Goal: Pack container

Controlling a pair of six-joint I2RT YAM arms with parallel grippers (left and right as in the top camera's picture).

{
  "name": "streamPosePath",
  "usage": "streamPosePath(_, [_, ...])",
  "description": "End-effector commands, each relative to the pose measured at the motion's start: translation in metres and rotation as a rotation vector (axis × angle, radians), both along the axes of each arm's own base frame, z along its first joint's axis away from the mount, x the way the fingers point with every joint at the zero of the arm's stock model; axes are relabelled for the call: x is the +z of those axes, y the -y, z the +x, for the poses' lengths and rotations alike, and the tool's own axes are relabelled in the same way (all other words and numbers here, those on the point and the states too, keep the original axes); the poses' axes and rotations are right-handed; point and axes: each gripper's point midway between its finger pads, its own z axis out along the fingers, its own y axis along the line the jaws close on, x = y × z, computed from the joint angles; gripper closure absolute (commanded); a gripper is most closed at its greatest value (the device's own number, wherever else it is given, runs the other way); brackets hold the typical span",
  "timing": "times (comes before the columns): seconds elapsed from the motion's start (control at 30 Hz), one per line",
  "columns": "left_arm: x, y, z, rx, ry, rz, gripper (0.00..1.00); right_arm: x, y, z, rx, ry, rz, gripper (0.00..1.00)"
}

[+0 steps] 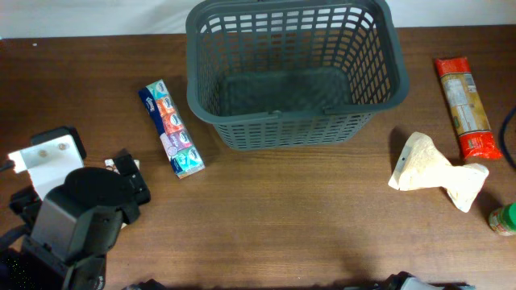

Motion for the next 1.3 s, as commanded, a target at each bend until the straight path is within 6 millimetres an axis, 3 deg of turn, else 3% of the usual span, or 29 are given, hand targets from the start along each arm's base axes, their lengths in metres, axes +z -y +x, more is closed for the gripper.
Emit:
streamPosePath(0.0, [-0.001, 0.001, 0.0, -0.018, -0.013, 0.013, 0.0, -0.04, -0.012, 0.013, 0.018, -0.049, 0.192, 0.01])
streamPosePath(0.13, [-0.005, 0.007, -0.001, -0.046, -0.031, -0.014, 0.0, -0.064, -0.001, 0.015, -0.017, -0.125, 0.206, 0.01])
streamPosePath(0.3, [-0.01, 0.016, -0.002, -0.086, -0.056, -0.051, 0.0, -0.088, 0.036, 0.001, -0.301, -0.252, 0.185, 0.01])
streamPosePath(0.5, [-0.013, 0.023, -0.003, -0.115, -0.075, -0.079, 0.0, -0.116, 0.06, 0.0, -0.356, -0.329, 0.259, 0.01])
streamPosePath(0.7, [-0.014, 0.025, -0.004, -0.163, -0.094, -0.039, 0.0, -0.141, 0.082, -0.034, -0.471, -0.382, 0.354, 0.01])
streamPosePath(0.93, [-0.013, 0.024, -0.004, -0.157, -0.091, -0.033, 0.0, -0.157, 0.089, -0.054, -0.495, -0.36, 0.461, 0.01])
streamPosePath(1.27, [-0.013, 0.024, -0.004, -0.157, -0.091, -0.034, 0.0, -0.224, 0.073, -0.067, -0.496, -0.48, 0.557, 0.01])
